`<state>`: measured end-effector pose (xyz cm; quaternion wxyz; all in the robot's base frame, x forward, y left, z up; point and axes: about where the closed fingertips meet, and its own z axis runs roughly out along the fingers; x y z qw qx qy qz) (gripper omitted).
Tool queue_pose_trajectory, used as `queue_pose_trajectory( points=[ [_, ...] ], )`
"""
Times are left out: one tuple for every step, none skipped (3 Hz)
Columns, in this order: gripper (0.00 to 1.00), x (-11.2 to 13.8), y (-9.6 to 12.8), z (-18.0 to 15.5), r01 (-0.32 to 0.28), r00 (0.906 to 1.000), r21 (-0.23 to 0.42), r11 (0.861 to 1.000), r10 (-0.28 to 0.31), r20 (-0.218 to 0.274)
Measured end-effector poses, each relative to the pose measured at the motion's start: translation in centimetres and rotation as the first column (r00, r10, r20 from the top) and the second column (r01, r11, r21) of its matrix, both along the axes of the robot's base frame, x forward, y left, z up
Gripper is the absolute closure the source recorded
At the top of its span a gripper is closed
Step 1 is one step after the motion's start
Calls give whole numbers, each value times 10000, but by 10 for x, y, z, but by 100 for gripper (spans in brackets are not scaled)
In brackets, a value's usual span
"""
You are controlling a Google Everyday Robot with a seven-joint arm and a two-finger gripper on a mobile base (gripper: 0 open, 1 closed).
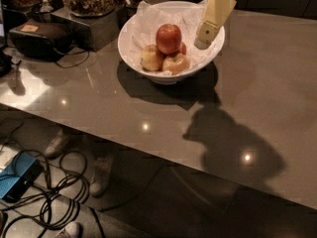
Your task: Pick apple from white bowl
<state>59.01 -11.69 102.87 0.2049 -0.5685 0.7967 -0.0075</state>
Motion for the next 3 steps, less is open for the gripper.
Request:
queue_pose_trajectory(
  points=[
    [0,0,0,0,1,10000,2,10000,-1,3],
    [0,15,11,-5,209,9998,680,9975,-211,25],
    [0,31,20,-9,473,9989,1103,9928,-477,13]
  ],
)
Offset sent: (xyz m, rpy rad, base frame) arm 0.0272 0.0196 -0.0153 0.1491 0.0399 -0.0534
